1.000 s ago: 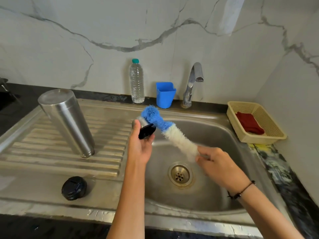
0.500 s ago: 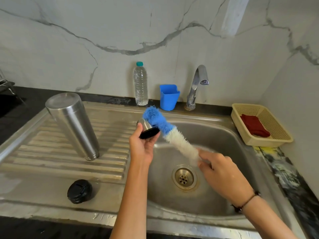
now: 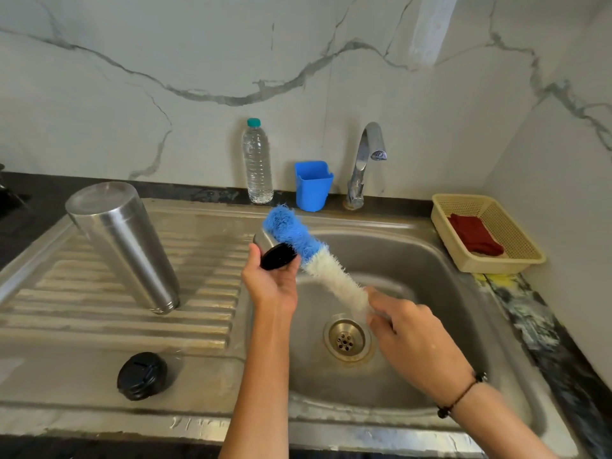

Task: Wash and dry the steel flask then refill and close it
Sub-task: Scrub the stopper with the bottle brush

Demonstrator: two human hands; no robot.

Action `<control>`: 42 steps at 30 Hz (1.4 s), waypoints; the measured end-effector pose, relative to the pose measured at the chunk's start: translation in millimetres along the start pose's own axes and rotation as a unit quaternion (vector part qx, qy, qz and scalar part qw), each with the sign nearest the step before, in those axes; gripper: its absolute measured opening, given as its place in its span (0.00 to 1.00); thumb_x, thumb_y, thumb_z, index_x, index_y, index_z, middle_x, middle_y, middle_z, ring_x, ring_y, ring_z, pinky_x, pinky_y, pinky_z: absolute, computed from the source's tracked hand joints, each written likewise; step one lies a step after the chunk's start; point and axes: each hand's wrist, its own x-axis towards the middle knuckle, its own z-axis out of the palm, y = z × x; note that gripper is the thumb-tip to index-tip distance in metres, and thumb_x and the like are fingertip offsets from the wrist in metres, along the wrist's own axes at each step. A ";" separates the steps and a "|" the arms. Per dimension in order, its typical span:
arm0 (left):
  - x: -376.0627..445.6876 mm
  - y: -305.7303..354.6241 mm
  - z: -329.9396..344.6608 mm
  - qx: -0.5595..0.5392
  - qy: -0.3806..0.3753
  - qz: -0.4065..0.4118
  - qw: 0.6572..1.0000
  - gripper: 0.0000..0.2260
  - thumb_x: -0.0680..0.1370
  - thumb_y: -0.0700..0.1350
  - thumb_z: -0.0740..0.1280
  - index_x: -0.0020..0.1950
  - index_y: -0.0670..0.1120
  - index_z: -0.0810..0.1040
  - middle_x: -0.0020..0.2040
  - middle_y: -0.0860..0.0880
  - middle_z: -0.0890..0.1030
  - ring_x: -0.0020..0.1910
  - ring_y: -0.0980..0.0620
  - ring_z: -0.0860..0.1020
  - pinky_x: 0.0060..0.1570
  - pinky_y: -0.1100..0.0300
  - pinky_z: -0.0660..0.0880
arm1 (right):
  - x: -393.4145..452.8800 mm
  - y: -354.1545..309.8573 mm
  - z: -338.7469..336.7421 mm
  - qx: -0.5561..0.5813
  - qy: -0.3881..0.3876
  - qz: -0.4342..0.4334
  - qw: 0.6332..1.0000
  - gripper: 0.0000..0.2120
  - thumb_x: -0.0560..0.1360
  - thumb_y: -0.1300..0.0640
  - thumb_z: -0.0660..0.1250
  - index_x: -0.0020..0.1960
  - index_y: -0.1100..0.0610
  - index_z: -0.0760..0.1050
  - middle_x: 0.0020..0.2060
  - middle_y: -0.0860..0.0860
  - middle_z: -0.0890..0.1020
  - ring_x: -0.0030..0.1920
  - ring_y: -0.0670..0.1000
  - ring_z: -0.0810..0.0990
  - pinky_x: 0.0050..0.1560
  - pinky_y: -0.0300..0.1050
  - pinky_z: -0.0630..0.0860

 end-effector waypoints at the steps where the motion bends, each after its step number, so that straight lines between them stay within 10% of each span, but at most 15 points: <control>1: 0.5 2.1 -0.6 -0.001 -0.009 0.004 1.000 0.16 0.81 0.53 0.59 0.57 0.42 0.77 0.47 0.43 0.81 0.44 0.48 0.82 0.41 0.56 0.80 | -0.5 -0.4 2.0 0.003 -0.006 0.005 1.000 0.11 0.78 0.57 0.56 0.54 0.44 0.71 0.40 0.49 0.79 0.37 0.58 0.76 0.39 0.50 0.75; 4: -0.3 9.5 -2.0 0.054 -0.039 0.027 0.997 0.26 0.75 0.61 0.62 0.62 0.42 0.75 0.51 0.44 0.82 0.49 0.50 0.81 0.45 0.59 0.80 | -0.6 3.5 1.9 0.019 -0.021 0.012 1.000 0.08 0.76 0.58 0.57 0.47 0.45 0.70 0.51 0.51 0.81 0.38 0.60 0.77 0.39 0.51 0.75; 11: -2.2 15.4 -2.2 0.084 -0.010 0.030 0.996 0.11 0.79 0.50 0.64 0.55 0.43 0.77 0.48 0.44 0.82 0.43 0.53 0.83 0.44 0.60 0.81 | 1.2 2.4 -11.3 0.020 -0.009 -0.010 1.000 0.10 0.76 0.59 0.59 0.48 0.46 0.75 0.33 0.45 0.74 0.38 0.57 0.75 0.40 0.52 0.73; 16: -9.4 -0.1 4.9 0.078 -0.035 -0.007 0.996 0.16 0.80 0.51 0.62 0.62 0.41 0.73 0.48 0.42 0.81 0.39 0.53 0.83 0.40 0.60 0.80 | 14.7 -3.4 -10.7 0.027 0.020 -0.021 0.999 0.15 0.78 0.58 0.58 0.61 0.47 0.73 0.40 0.50 0.80 0.36 0.55 0.76 0.39 0.52 0.75; 21: -5.4 7.5 4.5 0.009 -0.002 -0.003 1.000 0.16 0.80 0.53 0.61 0.55 0.41 0.76 0.43 0.44 0.80 0.35 0.54 0.82 0.35 0.62 0.79 | -8.1 2.8 -6.8 0.021 -0.005 -0.018 1.000 0.08 0.77 0.57 0.59 0.50 0.44 0.68 0.36 0.47 0.78 0.33 0.53 0.69 0.37 0.52 0.71; 27: -16.5 -1.8 9.7 0.039 -0.051 -0.050 0.997 0.20 0.79 0.55 0.60 0.60 0.40 0.75 0.43 0.44 0.81 0.41 0.51 0.79 0.47 0.57 0.78 | 7.4 2.9 -2.6 0.040 0.029 -0.012 0.999 0.16 0.77 0.58 0.59 0.34 0.43 0.65 0.34 0.47 0.76 0.34 0.56 0.71 0.35 0.51 0.71; 32: -14.7 2.4 6.9 0.079 -0.072 -0.052 0.993 0.31 0.69 0.52 0.71 0.68 0.38 0.72 0.61 0.36 0.77 0.61 0.41 0.76 0.66 0.44 0.70 | 0.9 1.0 0.6 0.046 0.012 -0.012 0.999 0.19 0.77 0.61 0.59 0.34 0.42 0.61 0.28 0.46 0.70 0.30 0.52 0.66 0.33 0.49 0.67; 36: -5.3 -2.6 4.9 0.022 -0.011 -0.041 0.999 0.15 0.78 0.53 0.65 0.55 0.42 0.80 0.49 0.43 0.82 0.52 0.46 0.80 0.63 0.47 0.73 | -1.3 3.9 6.2 0.051 0.007 -0.034 0.998 0.09 0.77 0.60 0.59 0.47 0.46 0.73 0.41 0.50 0.81 0.31 0.53 0.71 0.34 0.50 0.71; 39: -5.7 1.2 -1.7 -0.037 -0.065 -0.087 0.993 0.05 0.74 0.45 0.70 0.40 0.47 0.83 0.34 0.49 0.83 0.34 0.52 0.83 0.39 0.55 0.82 | -10.8 3.3 14.7 0.017 -0.013 -0.048 0.999 0.19 0.77 0.53 0.58 0.65 0.37 0.66 0.43 0.48 0.81 0.42 0.59 0.78 0.42 0.50 0.74; 42: -10.6 5.2 1.5 -0.104 -0.059 -0.149 0.982 0.30 0.82 0.38 0.50 0.28 0.57 0.80 0.25 0.59 0.78 0.26 0.61 0.78 0.27 0.70 0.75 | -18.2 -0.8 21.0 0.022 0.020 -0.076 0.997 0.23 0.74 0.45 0.52 0.67 0.29 0.56 0.42 0.49 0.82 0.37 0.60 0.74 0.41 0.50 0.74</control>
